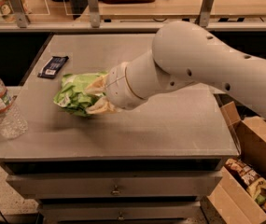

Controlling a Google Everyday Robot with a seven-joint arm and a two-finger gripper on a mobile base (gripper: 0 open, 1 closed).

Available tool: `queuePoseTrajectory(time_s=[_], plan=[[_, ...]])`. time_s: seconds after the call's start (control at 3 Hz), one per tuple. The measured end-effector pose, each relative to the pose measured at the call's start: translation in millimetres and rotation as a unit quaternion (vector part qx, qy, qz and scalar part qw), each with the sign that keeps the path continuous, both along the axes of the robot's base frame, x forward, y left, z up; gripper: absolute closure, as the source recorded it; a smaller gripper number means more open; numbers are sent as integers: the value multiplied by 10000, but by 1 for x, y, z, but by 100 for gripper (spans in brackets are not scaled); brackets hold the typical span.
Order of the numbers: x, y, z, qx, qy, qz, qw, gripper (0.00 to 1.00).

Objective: Pick green rice chip bag

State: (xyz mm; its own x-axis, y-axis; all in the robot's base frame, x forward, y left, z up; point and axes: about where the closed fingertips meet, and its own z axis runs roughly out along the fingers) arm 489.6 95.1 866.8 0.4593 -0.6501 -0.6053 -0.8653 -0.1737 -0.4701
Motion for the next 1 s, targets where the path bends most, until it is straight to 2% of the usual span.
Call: queuePoseTrajectory(time_s=[0.67, 1.0], plan=[[19, -32, 37, 515, -306, -575, 9965, 100], [23, -43, 52, 655, -508, -727, 9939, 100]])
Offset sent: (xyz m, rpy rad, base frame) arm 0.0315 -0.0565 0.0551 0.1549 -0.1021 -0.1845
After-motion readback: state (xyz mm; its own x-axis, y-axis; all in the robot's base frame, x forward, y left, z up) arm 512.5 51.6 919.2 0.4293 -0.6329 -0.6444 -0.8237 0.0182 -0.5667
